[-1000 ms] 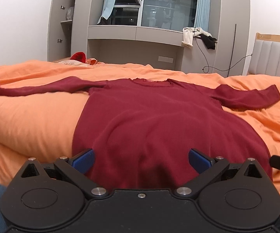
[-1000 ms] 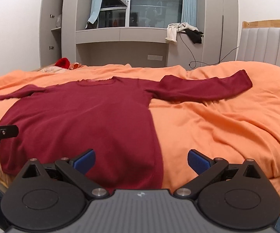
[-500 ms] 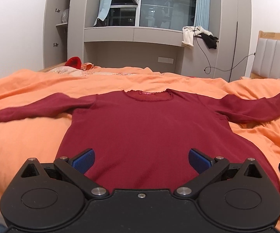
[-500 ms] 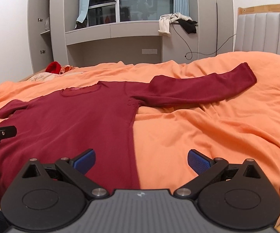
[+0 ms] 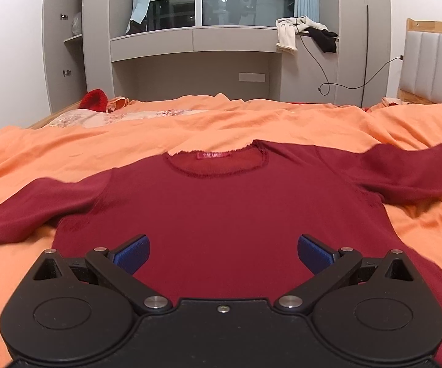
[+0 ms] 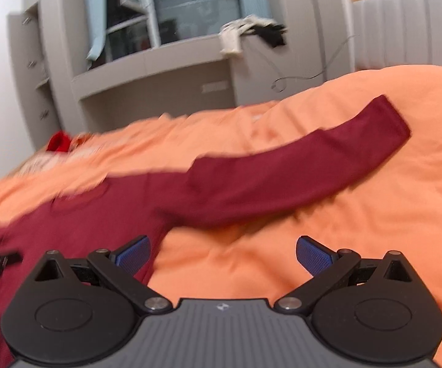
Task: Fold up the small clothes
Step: 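Move the right tool toward the end of a shirt sleeve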
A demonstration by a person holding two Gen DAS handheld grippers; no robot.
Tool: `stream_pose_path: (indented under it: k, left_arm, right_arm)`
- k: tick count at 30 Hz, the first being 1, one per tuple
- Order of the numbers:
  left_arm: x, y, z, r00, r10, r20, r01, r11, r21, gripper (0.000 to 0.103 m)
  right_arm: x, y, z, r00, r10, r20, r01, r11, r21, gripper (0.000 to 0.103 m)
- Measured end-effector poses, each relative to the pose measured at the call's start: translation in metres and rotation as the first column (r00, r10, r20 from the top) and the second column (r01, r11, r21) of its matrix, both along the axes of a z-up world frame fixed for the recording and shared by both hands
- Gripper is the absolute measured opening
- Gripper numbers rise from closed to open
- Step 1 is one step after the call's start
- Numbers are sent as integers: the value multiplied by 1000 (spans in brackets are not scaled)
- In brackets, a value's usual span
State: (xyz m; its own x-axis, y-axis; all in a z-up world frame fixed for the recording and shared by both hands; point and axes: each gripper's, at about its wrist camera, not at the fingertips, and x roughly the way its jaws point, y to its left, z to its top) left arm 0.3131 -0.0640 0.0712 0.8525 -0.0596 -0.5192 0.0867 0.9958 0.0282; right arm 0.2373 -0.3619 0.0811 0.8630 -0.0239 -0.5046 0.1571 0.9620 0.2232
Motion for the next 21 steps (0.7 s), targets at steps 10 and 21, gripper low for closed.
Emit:
stream_pose_path:
  k: [10, 21]
  left_arm:
    - [33, -3, -25, 999, 15, -35, -15, 1000, 3, 102]
    - [44, -4, -42, 994, 17, -107, -17, 1000, 1, 102]
  right_arm:
    - [59, -98, -30, 942, -307, 138, 313, 949, -24, 103]
    - [78, -137, -63, 908, -404, 113, 408, 913, -13, 103]
